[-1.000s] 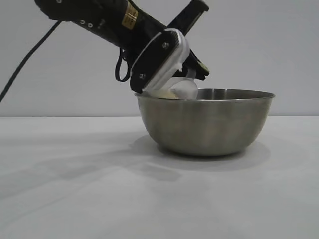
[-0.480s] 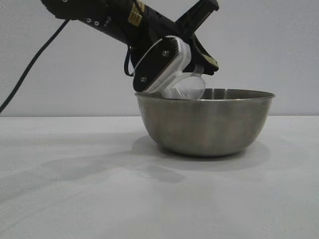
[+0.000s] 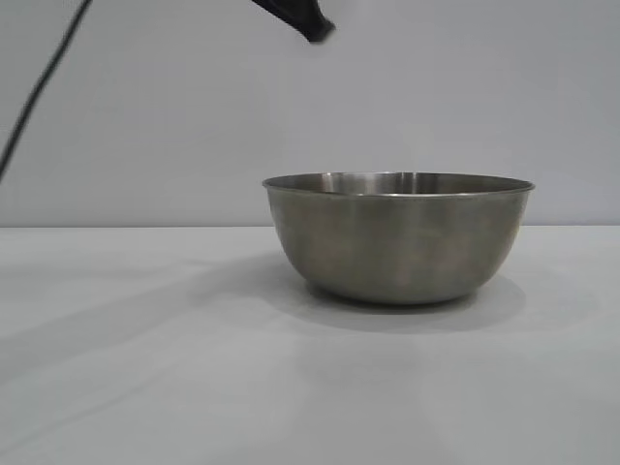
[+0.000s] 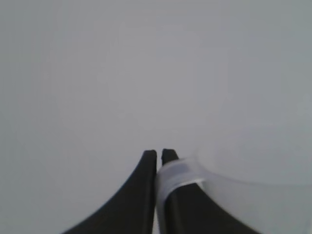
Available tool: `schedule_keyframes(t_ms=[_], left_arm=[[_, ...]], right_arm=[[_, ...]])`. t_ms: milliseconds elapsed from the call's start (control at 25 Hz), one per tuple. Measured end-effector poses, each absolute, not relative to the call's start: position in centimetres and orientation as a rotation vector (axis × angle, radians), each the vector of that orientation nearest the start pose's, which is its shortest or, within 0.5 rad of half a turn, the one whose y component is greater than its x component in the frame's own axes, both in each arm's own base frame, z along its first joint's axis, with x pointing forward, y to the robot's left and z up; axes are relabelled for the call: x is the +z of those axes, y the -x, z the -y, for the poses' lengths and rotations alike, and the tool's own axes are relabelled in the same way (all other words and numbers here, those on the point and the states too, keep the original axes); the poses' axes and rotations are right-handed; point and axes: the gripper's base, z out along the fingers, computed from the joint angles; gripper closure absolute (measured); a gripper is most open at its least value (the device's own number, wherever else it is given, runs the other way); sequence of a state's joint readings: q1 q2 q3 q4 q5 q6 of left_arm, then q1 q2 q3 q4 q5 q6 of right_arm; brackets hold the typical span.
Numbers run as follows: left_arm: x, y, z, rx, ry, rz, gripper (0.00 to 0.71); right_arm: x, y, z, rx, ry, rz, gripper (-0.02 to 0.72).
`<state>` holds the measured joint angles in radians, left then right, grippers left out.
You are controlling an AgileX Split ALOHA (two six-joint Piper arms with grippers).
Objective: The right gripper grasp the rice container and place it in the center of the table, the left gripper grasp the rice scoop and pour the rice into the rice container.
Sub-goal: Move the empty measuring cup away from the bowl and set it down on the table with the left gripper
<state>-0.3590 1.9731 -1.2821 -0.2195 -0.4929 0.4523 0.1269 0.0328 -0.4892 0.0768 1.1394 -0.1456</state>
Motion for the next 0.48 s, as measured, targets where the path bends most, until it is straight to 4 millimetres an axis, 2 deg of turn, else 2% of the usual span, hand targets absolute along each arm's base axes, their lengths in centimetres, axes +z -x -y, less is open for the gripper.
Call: schedule_keyframes(t_ms=[80,200,320,480], left_arm=[[22.3,-43.2,13.2,-0.015,-0.367,-1.717,0.710],[19.9,-42.5,11.0,-0.018,-0.291,-1.800,0.710],[17.4,-40.9,9.5,-0.001,-0.241,-1.825,0.710],[15.3,-38.4,8.3,-0.001,-0.229,-1.768,0.710]], right_arm=[[26.8,0.3,-0.6,0.083,0.299,-2.144,0.267],[26.8,0.3,-0.6,0.083,0.299,-2.144,0.267],[26.8,0.3,-0.6,0.083,0.299,-2.144,0.267],[26.8,0.3,-0.6,0.083,0.299,-2.144,0.267]])
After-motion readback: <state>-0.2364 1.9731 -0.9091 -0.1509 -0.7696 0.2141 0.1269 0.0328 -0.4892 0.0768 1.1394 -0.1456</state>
